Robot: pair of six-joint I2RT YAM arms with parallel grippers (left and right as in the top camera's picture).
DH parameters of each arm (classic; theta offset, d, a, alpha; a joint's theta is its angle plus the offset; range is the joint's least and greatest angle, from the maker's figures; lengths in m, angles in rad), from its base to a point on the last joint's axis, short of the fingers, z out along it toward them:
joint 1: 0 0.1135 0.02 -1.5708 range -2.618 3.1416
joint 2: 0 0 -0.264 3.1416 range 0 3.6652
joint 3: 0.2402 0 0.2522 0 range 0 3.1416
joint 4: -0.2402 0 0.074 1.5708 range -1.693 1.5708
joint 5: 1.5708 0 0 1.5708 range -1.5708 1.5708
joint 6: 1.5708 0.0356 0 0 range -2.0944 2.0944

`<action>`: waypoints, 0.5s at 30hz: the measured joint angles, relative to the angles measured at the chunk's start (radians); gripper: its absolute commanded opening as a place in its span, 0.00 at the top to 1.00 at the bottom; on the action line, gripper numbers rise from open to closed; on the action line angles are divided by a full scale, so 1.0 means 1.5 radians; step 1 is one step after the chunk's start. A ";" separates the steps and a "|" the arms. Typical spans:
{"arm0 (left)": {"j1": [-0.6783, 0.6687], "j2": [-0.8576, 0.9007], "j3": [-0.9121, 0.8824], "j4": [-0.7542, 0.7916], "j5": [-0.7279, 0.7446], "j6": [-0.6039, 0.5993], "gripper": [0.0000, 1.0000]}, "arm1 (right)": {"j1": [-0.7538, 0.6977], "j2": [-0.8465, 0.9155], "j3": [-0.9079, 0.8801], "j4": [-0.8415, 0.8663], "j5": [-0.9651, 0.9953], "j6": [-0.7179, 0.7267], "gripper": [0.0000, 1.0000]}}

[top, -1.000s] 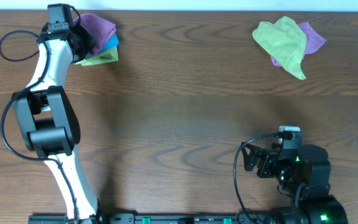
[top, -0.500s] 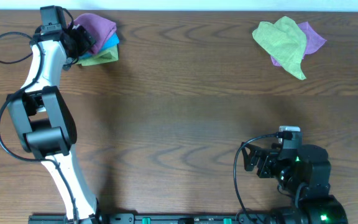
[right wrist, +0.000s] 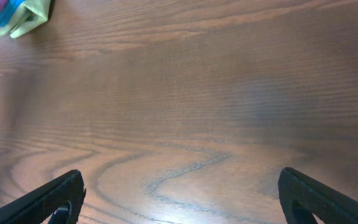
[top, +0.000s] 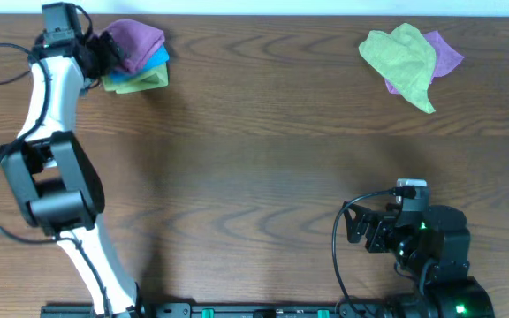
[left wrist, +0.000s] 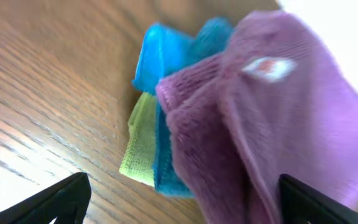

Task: Fold the cloth
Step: 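Lower the purple cloth onto the pile and open the left gripper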

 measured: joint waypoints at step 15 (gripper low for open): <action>-0.001 -0.098 0.002 -0.113 0.013 0.063 0.05 | 0.000 0.000 0.000 0.000 0.000 0.000 0.01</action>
